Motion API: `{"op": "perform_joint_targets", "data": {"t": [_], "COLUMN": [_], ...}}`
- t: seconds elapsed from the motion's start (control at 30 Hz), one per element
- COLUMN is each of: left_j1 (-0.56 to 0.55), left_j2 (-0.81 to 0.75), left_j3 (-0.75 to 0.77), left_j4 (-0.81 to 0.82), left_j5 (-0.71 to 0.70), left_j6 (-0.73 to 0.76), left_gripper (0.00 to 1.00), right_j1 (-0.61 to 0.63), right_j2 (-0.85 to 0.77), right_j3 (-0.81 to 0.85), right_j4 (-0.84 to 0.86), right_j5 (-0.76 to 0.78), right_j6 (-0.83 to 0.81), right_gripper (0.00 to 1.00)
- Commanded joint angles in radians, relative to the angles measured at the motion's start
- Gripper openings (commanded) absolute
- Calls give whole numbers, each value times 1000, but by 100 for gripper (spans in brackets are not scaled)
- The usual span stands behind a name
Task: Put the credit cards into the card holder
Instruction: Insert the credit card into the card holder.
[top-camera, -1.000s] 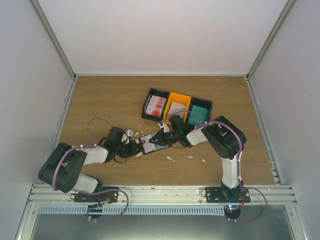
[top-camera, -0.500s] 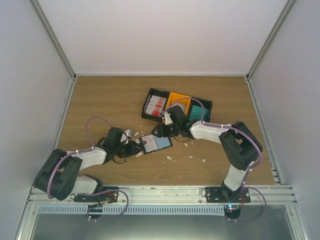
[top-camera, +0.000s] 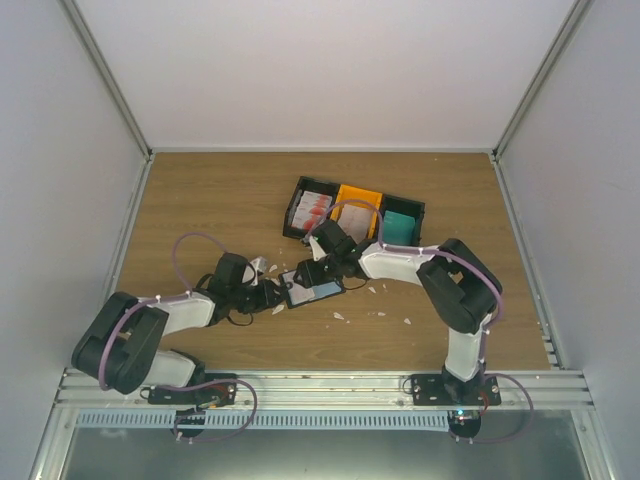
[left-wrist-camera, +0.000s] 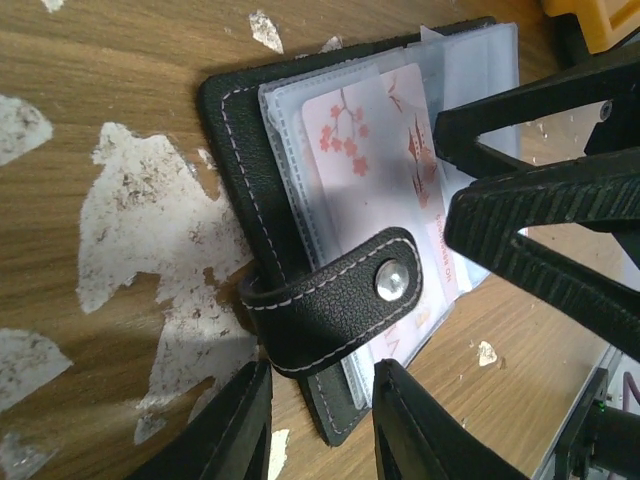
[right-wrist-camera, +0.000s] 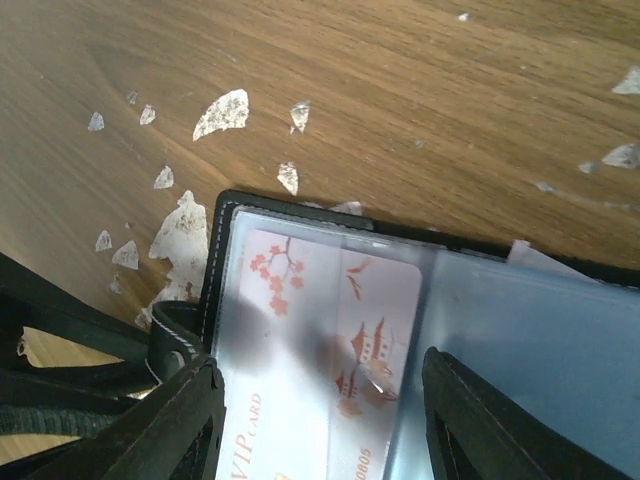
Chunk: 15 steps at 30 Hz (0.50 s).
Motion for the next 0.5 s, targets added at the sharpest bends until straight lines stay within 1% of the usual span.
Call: {"op": "perform_joint_targets", "data": {"t": [0.0,0.17,0.37,0.47], "left_j1": [-6,-7,-8,-8], "left_j2": [31,56,78,69], "left_j3": [-1,8,22,24], "left_j4": [41,56,49,40], "left_j5": [5,18,14,0], "left_j6": [8,18,38,40], "left_gripper": [30,26,25,25], "right_j1": [32,60,76,74], "right_j2": [35,29,3,-14], "right_j3": [27,24,32,38], "right_j4": [-46,-44,-51,-76], "right_j5": [33,6,-24,52], "right_j6": [-21,-28,-33,-24], "right_gripper": [56,53,53,53]}}
